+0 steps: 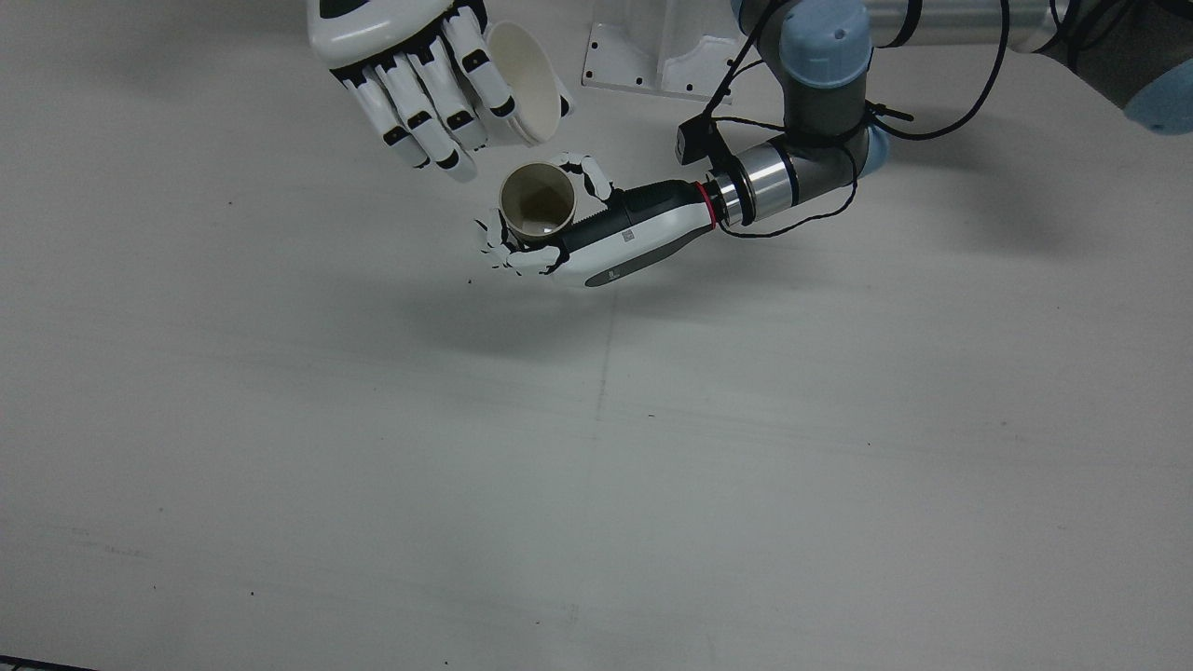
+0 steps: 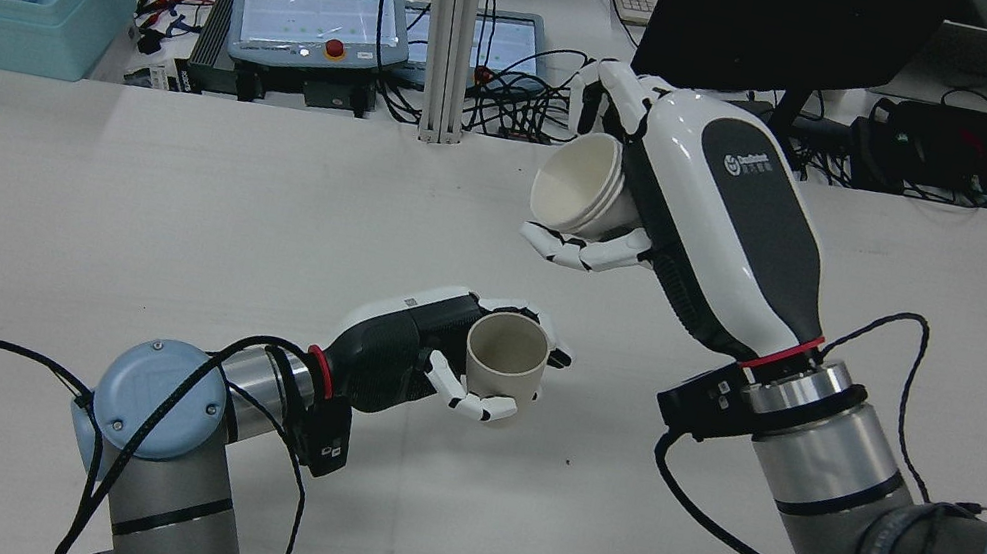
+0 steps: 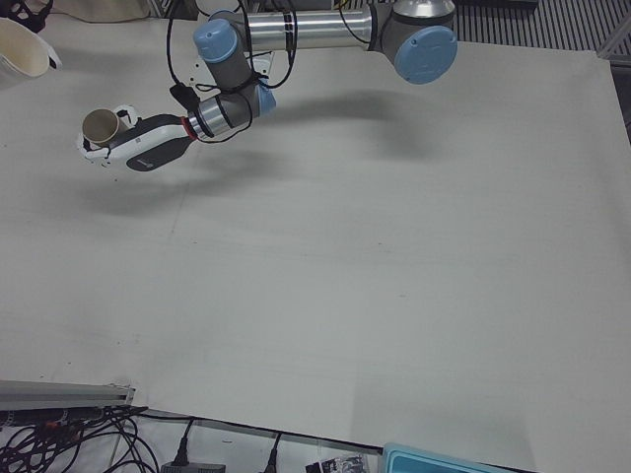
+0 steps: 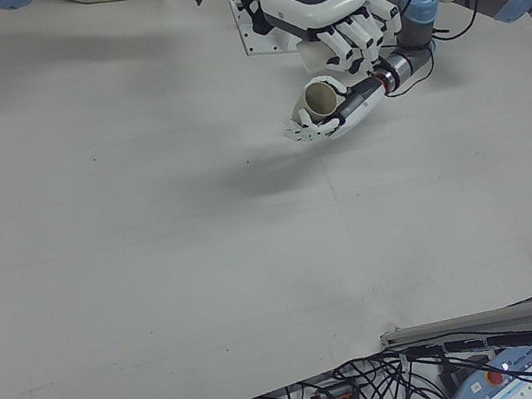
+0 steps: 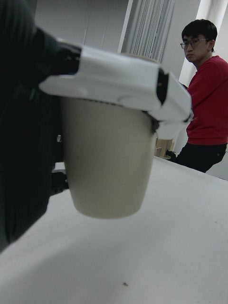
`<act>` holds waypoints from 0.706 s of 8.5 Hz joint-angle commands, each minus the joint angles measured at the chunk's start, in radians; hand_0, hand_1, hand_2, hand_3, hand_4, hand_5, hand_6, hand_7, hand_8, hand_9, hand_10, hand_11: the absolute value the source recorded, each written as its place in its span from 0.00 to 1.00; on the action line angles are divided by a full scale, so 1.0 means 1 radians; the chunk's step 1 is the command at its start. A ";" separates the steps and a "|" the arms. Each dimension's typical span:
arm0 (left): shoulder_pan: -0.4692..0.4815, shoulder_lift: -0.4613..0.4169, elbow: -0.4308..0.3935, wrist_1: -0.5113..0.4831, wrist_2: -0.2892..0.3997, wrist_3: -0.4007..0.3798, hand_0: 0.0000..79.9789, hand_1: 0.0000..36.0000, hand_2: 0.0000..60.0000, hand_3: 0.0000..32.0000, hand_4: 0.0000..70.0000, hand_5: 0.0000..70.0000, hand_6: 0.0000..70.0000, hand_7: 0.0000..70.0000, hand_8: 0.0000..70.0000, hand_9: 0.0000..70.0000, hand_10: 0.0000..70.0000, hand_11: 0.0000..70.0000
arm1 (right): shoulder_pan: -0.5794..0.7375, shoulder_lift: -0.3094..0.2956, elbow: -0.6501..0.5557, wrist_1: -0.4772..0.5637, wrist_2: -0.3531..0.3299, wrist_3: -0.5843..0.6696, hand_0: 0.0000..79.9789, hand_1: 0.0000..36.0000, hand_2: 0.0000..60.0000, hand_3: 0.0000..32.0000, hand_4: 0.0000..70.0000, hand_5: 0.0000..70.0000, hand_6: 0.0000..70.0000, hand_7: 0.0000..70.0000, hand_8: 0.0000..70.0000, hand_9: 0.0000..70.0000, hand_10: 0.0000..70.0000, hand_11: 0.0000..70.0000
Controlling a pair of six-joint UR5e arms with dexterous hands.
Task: Pour water
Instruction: 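Tilt the white cup over the beige cup's opening with the right hand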
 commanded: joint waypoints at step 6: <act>-0.168 0.007 0.069 -0.046 0.037 -0.054 1.00 1.00 1.00 0.00 0.32 1.00 0.43 0.40 0.30 0.34 0.32 0.51 | 0.119 -0.143 0.236 -0.160 0.013 -0.069 0.61 0.50 0.64 0.00 0.14 1.00 0.73 0.97 0.51 0.71 0.67 0.96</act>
